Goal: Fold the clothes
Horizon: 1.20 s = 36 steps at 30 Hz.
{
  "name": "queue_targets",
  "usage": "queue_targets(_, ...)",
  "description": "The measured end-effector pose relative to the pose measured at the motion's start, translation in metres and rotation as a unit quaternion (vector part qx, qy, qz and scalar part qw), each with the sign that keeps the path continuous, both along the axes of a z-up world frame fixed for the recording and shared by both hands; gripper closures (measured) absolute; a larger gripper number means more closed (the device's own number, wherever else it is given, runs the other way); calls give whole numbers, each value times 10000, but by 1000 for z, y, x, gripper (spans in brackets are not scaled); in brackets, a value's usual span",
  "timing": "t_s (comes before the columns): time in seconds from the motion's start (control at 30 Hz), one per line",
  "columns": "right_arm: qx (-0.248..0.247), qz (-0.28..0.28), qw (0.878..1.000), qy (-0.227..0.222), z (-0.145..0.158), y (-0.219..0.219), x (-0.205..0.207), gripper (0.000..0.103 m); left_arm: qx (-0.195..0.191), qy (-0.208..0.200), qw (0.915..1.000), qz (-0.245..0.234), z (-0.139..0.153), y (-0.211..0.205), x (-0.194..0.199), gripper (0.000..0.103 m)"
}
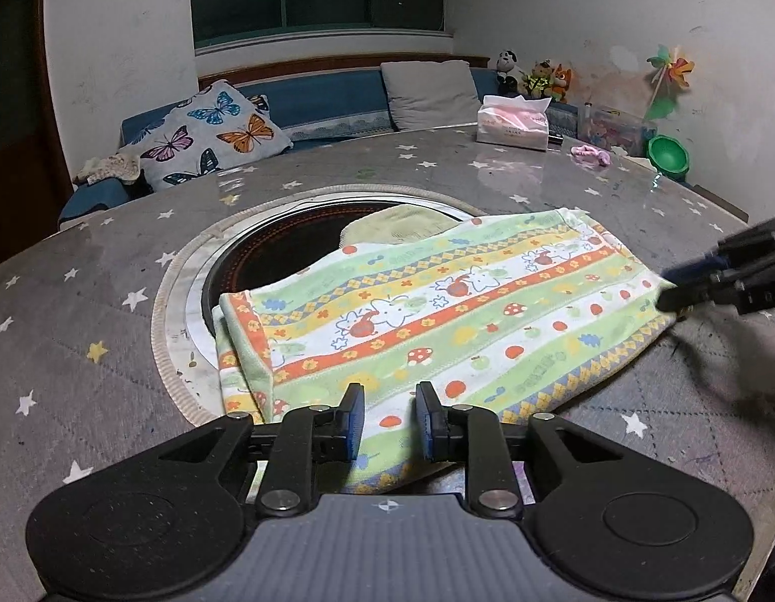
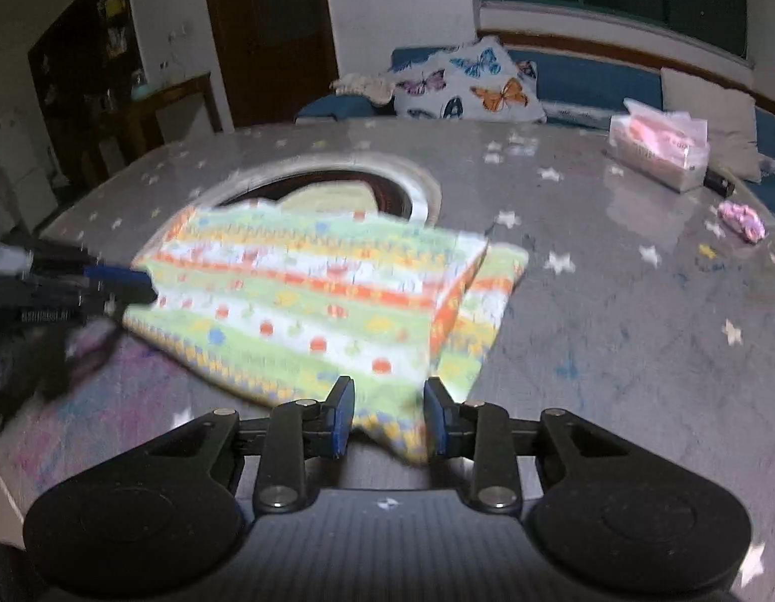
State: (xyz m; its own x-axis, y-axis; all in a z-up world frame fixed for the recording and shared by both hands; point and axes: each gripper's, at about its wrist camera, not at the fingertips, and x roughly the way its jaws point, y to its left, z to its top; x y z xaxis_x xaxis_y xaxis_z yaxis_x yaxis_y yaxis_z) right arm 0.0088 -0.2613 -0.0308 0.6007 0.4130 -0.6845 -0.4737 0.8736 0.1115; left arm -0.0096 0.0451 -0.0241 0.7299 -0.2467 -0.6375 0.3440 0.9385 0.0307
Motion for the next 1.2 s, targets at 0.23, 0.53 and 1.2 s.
queue_targets(0.23, -1, 24, 10000, 52, 0, -5, -5, 88, 17, 9, 10000, -22, 0, 2, 0, 77)
queue_targets(0.53, -83, 47, 9998, 173, 9, -8, 0, 87, 35, 31, 10000, -9, 5, 5, -1, 74)
queue_targets(1.2, 475, -495, 9975, 140, -8, 24, 116, 92, 15, 190, 9971, 737, 5, 40, 75, 75)
